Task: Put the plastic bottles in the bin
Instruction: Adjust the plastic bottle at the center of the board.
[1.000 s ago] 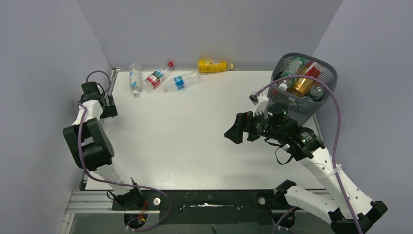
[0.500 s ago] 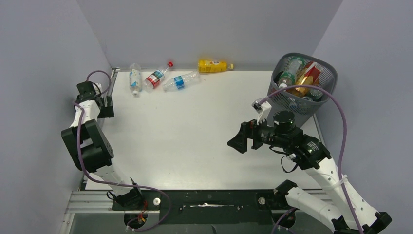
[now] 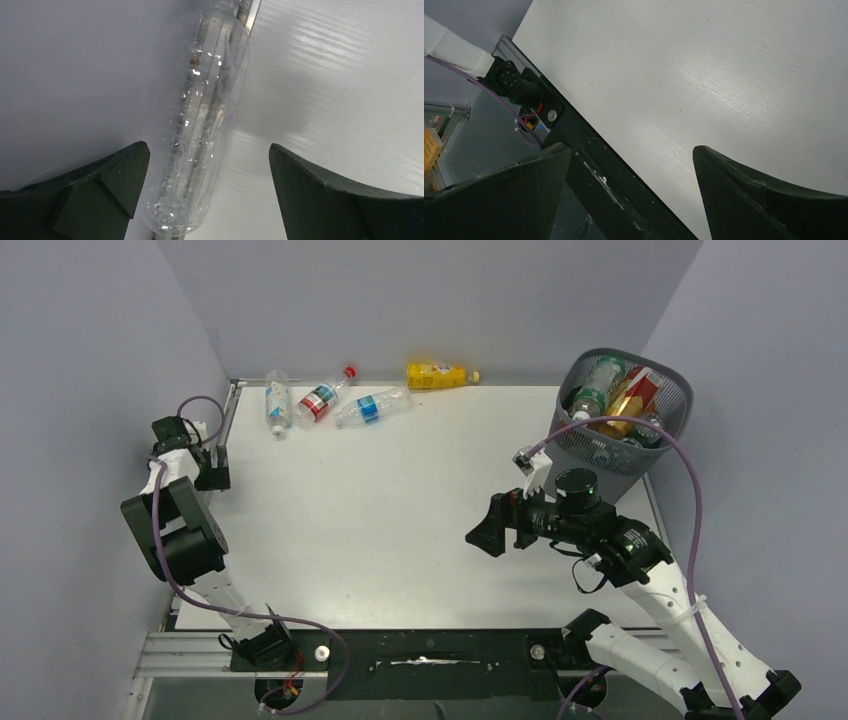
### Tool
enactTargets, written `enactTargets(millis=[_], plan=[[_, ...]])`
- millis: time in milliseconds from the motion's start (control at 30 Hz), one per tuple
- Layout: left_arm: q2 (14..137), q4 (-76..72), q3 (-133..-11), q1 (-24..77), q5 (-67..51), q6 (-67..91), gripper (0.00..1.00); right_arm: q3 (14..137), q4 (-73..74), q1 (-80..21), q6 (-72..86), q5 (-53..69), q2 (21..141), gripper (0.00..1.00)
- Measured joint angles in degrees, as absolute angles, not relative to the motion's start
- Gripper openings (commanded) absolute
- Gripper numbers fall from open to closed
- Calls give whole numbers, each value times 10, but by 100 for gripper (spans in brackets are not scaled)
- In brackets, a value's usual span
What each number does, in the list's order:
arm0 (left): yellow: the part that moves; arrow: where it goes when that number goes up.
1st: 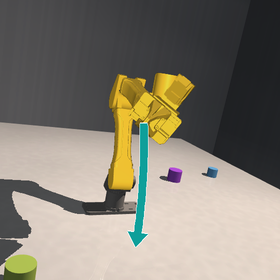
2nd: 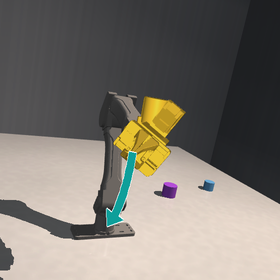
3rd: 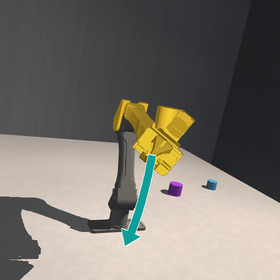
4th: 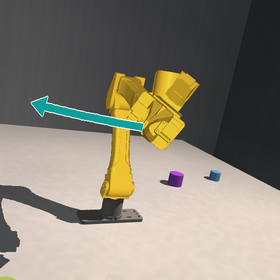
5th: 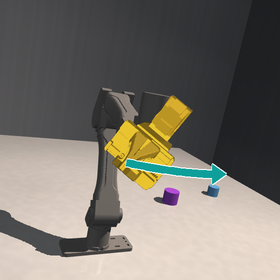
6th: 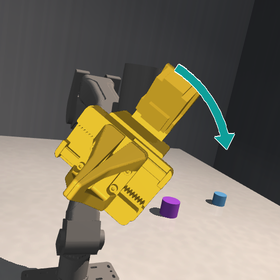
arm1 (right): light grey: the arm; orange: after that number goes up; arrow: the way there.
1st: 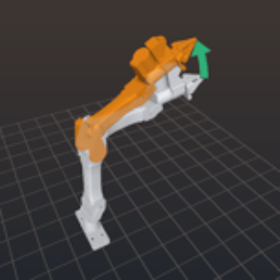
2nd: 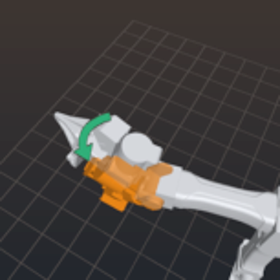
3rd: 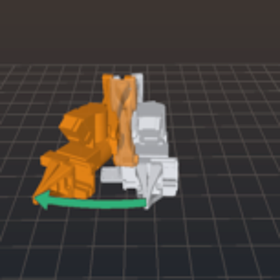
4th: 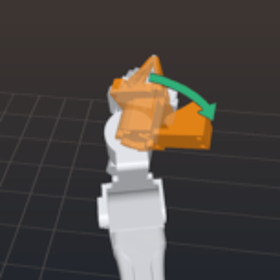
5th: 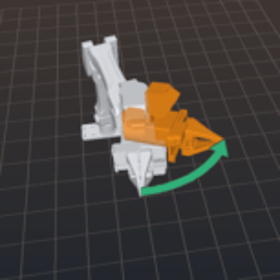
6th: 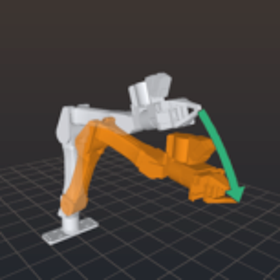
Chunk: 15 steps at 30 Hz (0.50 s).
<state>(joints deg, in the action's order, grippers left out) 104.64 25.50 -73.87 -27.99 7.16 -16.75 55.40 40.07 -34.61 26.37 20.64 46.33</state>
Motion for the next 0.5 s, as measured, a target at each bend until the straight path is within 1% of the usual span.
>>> enactTargets(millis=[367,500], plan=[[1068,198,-706,-283,57,-176,92,543,394,-346,264,206,471,99],[1069,175,-690,-273,72,-178,92,541,394,-346,265,206,474,99]])
